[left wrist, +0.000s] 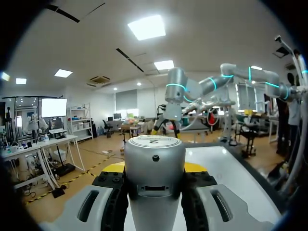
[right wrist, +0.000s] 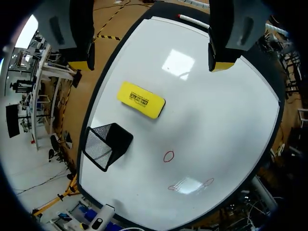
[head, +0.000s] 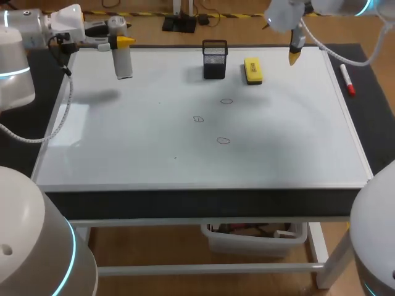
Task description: Pick up the inspection probe, press it on each red-marked spot on the whiteboard one by one, put down the probe, pick up the eraser, and wipe off all the red marks.
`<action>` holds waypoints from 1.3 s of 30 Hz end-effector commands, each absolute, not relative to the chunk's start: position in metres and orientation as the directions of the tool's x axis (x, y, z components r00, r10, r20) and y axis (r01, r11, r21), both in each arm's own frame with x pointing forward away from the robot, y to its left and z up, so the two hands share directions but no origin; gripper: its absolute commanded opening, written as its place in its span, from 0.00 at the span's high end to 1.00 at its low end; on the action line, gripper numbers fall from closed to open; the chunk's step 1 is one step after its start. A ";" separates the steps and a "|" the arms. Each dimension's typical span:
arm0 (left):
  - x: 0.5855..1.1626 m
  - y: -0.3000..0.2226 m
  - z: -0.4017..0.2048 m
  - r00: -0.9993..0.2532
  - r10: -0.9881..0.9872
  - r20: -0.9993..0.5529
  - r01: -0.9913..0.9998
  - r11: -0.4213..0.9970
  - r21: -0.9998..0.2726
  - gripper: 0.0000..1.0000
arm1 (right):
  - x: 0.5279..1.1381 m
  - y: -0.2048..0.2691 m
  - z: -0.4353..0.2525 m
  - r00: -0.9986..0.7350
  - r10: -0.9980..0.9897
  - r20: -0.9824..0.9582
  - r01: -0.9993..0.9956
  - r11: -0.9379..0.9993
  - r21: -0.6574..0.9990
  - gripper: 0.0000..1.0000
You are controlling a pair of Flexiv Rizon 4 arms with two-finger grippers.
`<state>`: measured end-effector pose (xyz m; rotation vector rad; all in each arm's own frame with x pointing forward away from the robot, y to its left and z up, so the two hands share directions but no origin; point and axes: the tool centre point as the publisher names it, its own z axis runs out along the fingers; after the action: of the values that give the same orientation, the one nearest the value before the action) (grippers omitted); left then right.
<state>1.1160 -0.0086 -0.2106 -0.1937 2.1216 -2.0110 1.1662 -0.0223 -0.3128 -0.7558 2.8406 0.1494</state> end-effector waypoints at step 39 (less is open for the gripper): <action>1.114 -0.009 -0.209 -0.967 -0.244 -0.066 0.052 0.060 -0.997 1.00 | 1.164 -0.016 -0.361 -0.240 -0.944 -0.225 -0.969 0.220 0.109 0.00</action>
<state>1.1159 -0.0086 -0.2104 -0.1940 2.1218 -2.0105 1.1680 -0.0183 -0.3599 -1.8315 2.3800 0.3810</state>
